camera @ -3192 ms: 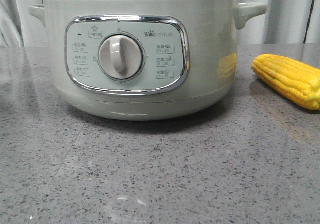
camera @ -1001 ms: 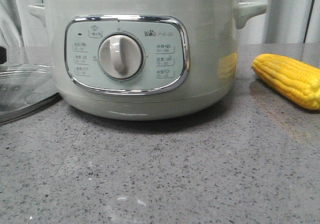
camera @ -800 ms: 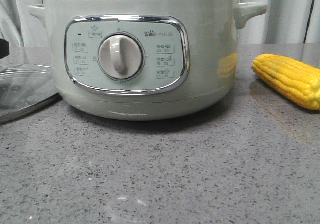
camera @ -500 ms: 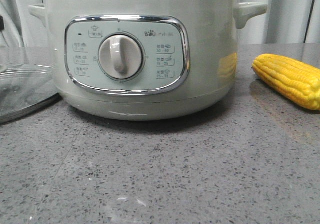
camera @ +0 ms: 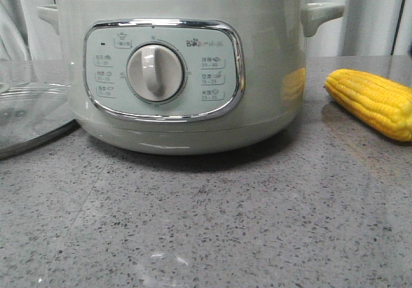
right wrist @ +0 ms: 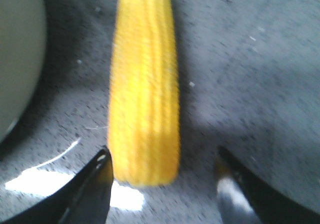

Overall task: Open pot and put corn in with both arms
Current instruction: 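Lower the open right gripper over the corn cob, then grasp the corn cob with the right gripper and lift it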

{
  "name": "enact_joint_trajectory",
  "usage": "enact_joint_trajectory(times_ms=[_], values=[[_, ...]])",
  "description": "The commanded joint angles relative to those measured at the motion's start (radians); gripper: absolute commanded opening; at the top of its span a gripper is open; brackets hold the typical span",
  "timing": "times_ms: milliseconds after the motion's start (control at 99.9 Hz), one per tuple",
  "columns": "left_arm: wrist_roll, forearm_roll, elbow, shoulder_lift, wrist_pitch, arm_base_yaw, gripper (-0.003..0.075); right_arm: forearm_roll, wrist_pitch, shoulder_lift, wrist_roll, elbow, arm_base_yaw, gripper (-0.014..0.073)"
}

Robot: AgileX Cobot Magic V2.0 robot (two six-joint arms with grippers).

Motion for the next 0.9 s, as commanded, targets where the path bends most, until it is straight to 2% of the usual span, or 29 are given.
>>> enact_joint_trajectory(times_ms=[0,150,400,450,490,560,570,590,600,620,890], values=[[-0.003,0.0,-0.026,-0.061,-0.051,0.0,0.048,0.005,-0.024,0.051,-0.011,-0.084,0.017,0.0384],[-0.003,0.0,-0.026,-0.141,0.001,0.0,0.048,0.017,0.022,0.154,-0.011,-0.148,0.022,0.0384],[-0.003,0.03,-0.028,-0.235,0.005,0.0,0.048,0.017,0.1,0.264,-0.011,-0.162,0.022,0.0379],[-0.003,0.03,-0.028,-0.247,0.005,0.0,0.048,0.017,0.103,0.278,-0.011,-0.162,0.022,0.0339],[-0.003,0.03,-0.028,-0.254,0.005,0.0,0.048,0.017,0.105,0.285,-0.011,-0.162,0.022,0.0268],[-0.003,0.03,-0.028,-0.269,0.005,0.0,0.048,0.017,0.105,0.29,-0.011,-0.162,0.022,0.0092],[-0.003,0.03,-0.028,-0.271,0.005,0.0,0.048,0.015,0.103,0.29,-0.011,-0.162,0.022,0.0035],[-0.003,0.03,-0.028,-0.274,0.005,0.0,0.048,0.015,0.103,0.29,-0.011,-0.162,0.022,0.0016],[-0.003,0.03,-0.028,-0.274,0.005,0.0,0.048,0.015,0.103,0.29,-0.011,-0.162,0.022,-0.0038],[-0.003,0.03,-0.028,-0.276,0.005,0.0,0.048,0.015,0.103,0.29,-0.011,-0.163,0.022,-0.0072],[-0.003,0.03,-0.028,-0.281,0.005,0.0,0.048,-0.04,0.173,0.206,-0.009,-0.192,-0.003,-0.0067]])
